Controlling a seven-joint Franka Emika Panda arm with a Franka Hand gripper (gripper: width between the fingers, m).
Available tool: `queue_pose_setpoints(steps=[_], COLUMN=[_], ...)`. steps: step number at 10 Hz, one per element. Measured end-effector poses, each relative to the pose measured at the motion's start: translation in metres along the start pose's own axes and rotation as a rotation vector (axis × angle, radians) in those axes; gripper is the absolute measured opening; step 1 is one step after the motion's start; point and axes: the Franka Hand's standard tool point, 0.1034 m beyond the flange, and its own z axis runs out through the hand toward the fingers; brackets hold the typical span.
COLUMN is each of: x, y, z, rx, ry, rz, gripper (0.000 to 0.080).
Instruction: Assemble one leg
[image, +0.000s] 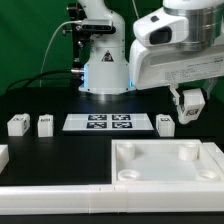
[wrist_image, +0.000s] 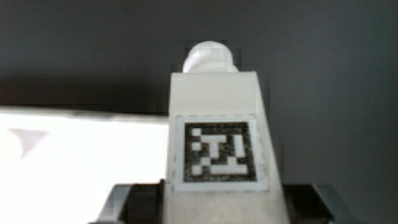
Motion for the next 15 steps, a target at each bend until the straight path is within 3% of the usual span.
queue_pose_setpoints(steps=[2,5,6,7,11,13,14,15], x=[0.019,0.02,0.029,0.023,0.043,0.043,0.05,0.048], y=[0.002,0.003,0.006,0.01,0.018,0.018,0.022,0.027], z=[-0.003,-0.001,-0.004,0.0,-0.01,-0.009,-0.015,-0.013], rx=[0.005,-0.004,-0.019,-0.03,-0.048,-0.049,-0.068,-0.09], ry=[0.039,0.12,0.281,0.338,0.402,0.409,0.54,0.651], rz=[-0.005,-0.005,-0.006,-0.016,-0.085,-0.086,-0.095,-0.103], gripper=[0.0293,0.0293,0.0293,0.0293,0.0293,0.0293,0.0293,0.0293])
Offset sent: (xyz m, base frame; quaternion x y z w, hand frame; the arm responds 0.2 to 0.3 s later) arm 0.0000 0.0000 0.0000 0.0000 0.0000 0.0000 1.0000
